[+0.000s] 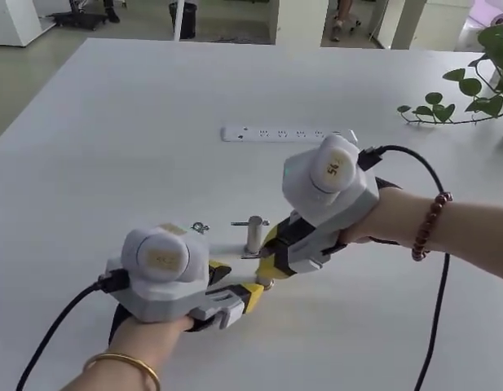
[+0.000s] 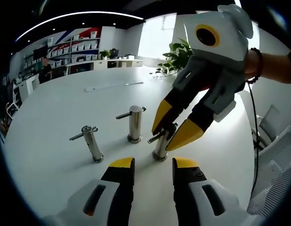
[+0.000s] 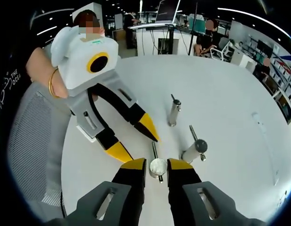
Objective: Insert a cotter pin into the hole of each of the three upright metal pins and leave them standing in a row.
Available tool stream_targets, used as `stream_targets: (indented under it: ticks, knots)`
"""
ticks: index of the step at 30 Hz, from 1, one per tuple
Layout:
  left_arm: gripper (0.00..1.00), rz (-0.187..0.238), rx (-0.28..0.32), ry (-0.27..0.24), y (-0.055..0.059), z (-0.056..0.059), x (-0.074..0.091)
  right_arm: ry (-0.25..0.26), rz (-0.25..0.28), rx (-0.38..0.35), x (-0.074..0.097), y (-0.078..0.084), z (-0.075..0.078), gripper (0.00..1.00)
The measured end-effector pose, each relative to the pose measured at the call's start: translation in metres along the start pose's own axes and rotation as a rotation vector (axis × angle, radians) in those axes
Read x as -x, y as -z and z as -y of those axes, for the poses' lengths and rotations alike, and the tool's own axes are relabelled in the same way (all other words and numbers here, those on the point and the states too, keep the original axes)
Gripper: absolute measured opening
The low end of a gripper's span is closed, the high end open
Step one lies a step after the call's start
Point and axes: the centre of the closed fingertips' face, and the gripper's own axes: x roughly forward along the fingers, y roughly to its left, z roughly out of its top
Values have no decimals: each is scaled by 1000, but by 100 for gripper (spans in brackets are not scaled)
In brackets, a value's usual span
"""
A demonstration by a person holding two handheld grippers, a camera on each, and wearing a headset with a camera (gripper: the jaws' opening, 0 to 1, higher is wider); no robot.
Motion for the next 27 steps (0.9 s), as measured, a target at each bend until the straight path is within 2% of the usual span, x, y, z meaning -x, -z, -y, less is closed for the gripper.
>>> stream_targets:
  ticks: [2,11,18,24,27]
  knots:
    - [33,9,15,14,-2,1,3,1,-4,0,-1,1,1,12]
    - [35,1,-39,1,1,-3,17,2,11,1,-2,1,1,9]
    - [36,7,-35,-2,4,-6,25,1,20,-2,-3,1,1,9]
    - [36,26,-40,-5,-4,-8,32,-5,18,10,-3,1,1,9]
    - [36,31,-51,-9,-6,-9,37,0,2,43,-1,3,2,9]
